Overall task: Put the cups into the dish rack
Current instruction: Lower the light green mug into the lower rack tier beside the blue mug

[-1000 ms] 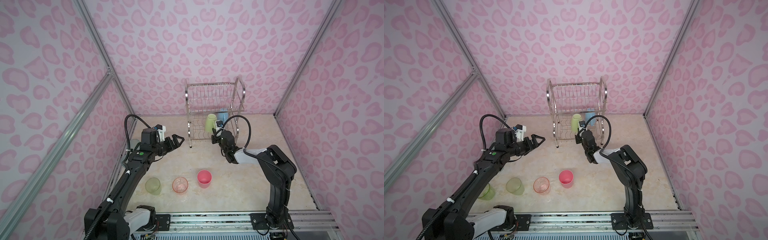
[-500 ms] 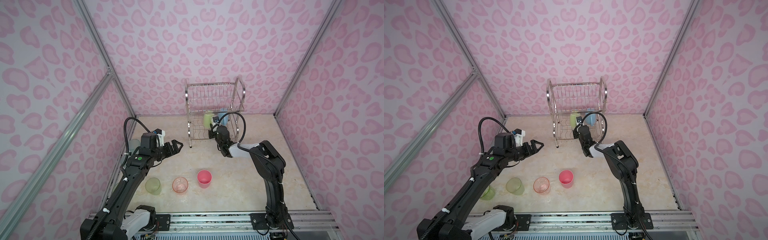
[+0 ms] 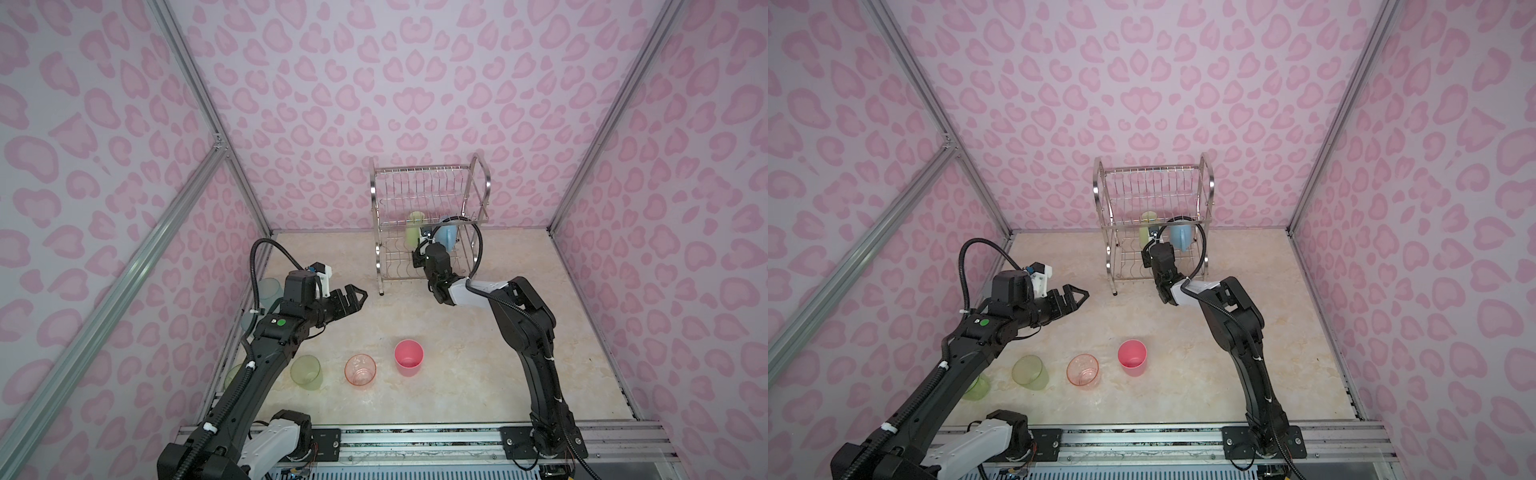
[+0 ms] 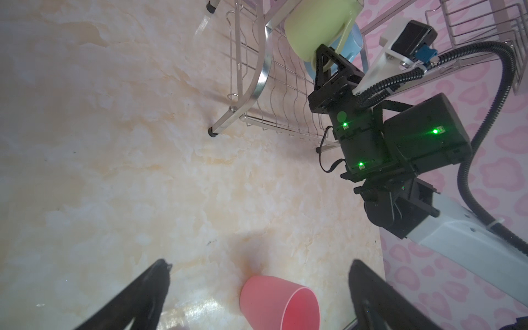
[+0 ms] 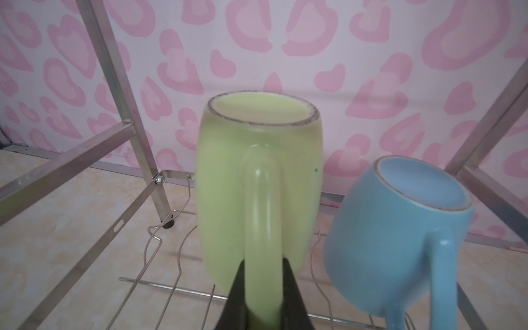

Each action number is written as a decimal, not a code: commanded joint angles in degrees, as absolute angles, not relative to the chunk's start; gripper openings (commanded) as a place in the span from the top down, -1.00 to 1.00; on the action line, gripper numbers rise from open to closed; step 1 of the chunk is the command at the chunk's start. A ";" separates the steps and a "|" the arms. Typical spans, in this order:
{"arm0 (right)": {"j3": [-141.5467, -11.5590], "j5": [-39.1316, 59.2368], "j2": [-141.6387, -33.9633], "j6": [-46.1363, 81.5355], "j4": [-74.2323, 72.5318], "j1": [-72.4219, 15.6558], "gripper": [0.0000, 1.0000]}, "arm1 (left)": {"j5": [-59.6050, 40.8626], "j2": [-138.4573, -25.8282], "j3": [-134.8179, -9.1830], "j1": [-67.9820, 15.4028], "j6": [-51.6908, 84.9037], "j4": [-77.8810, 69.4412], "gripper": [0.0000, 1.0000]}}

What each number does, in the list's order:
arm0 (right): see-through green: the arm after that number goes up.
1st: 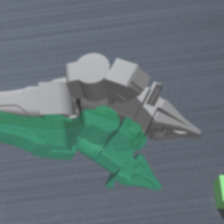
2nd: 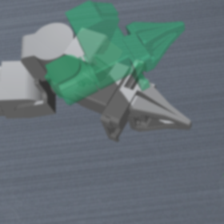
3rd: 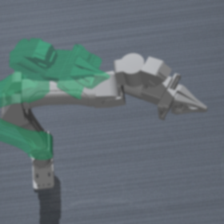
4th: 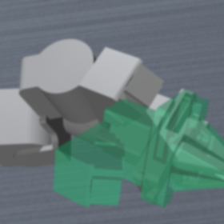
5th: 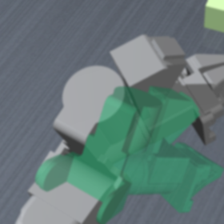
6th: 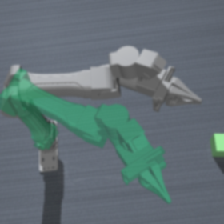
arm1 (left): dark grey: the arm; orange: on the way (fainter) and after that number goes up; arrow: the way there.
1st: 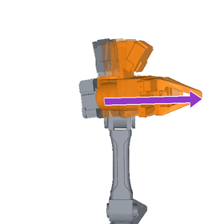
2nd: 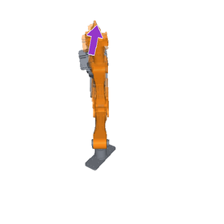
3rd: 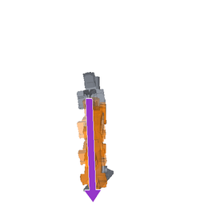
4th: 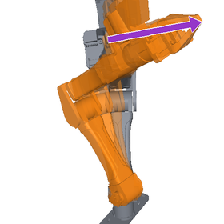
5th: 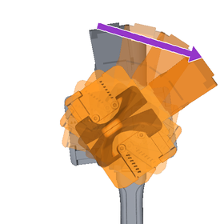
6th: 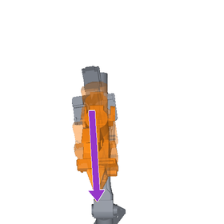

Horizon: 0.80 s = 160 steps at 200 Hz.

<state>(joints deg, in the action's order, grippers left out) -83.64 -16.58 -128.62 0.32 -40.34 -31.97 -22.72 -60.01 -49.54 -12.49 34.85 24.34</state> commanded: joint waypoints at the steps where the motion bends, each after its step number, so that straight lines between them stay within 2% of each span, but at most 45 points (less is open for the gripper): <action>1: -86.78 -19.26 -130.32 -0.22 -42.65 -31.86 0.99 | -22.85 -60.35 -49.26 -12.61 34.87 23.99 -0.99; 160: -94.40 -19.86 -137.11 0.37 -38.21 -30.42 0.93 | -22.09 -61.27 -49.48 -13.67 35.99 23.64 -0.99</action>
<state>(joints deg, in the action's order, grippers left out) -93.67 -19.38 -136.73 0.25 -34.59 -30.59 -22.55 -61.43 -49.21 -13.52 35.99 24.34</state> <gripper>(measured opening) 0.113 0.995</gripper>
